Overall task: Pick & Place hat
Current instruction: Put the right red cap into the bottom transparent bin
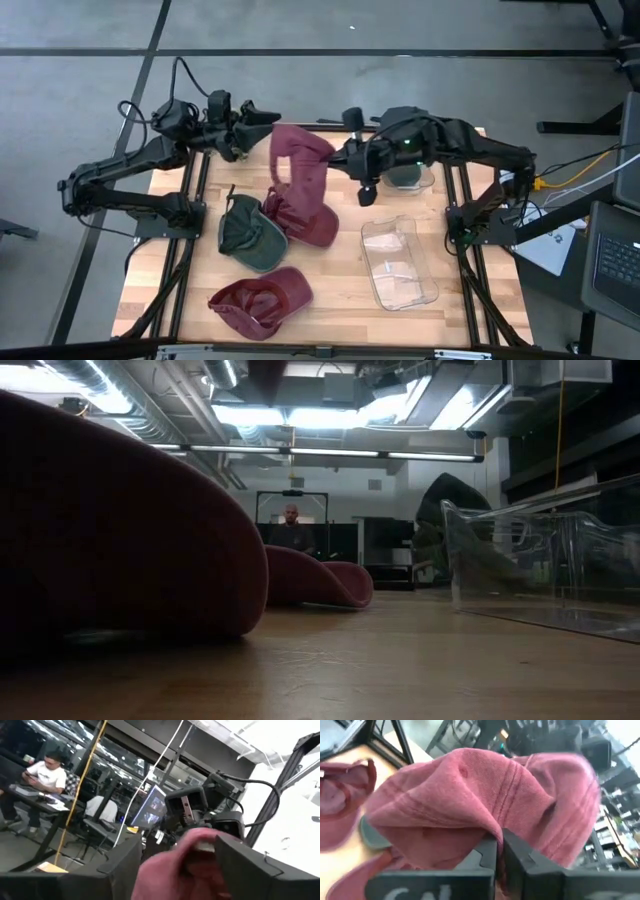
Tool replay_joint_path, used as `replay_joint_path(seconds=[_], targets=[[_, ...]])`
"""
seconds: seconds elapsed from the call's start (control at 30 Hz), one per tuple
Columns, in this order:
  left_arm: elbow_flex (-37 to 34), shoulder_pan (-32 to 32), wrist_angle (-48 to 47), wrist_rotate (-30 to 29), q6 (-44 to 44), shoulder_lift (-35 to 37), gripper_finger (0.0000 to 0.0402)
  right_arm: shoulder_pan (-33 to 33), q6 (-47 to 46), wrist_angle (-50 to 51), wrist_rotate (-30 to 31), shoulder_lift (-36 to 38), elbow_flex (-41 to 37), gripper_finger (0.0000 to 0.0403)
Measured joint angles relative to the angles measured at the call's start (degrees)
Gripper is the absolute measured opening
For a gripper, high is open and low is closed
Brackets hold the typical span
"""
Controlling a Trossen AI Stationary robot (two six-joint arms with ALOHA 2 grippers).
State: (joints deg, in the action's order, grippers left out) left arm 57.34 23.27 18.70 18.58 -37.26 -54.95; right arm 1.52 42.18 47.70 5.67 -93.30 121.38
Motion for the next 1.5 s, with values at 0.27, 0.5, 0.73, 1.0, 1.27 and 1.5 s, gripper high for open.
replay_joint_path(seconds=[0.27,0.5,0.73,1.0,1.27,1.5], targets=[[0.0,1.73,0.02,6.44,5.02,0.15,0.0261,-3.34,-14.08,6.39,8.44,1.93,0.0,0.0013],[0.04,-3.07,-0.61,0.87,21.85,-0.3,0.025,-10.18,-35.91,11.34,8.18,-0.28,0.0,0.0014],[0.05,-9.52,-6.87,-14.75,38.13,-0.57,0.0242,-13.87,-43.52,12.55,3.2,-4.38,0.0,0.0017],[0.07,-14.96,-13.62,-24.08,44.55,-5.71,0.0242,-14.78,-44.99,10.94,-1.64,-8.76,0.0,0.0018],[0.07,-16.55,-15.93,-26.65,45.46,-11.45,0.0243,-14.74,-46.06,9.91,-5.24,-10.24,0.0,0.0017],[0.04,-16.93,-17.86,-34.98,48.77,-13.0,0.0244,-14.47,-46.39,10.07,-7.02,-10.24,0.0,0.0018]])
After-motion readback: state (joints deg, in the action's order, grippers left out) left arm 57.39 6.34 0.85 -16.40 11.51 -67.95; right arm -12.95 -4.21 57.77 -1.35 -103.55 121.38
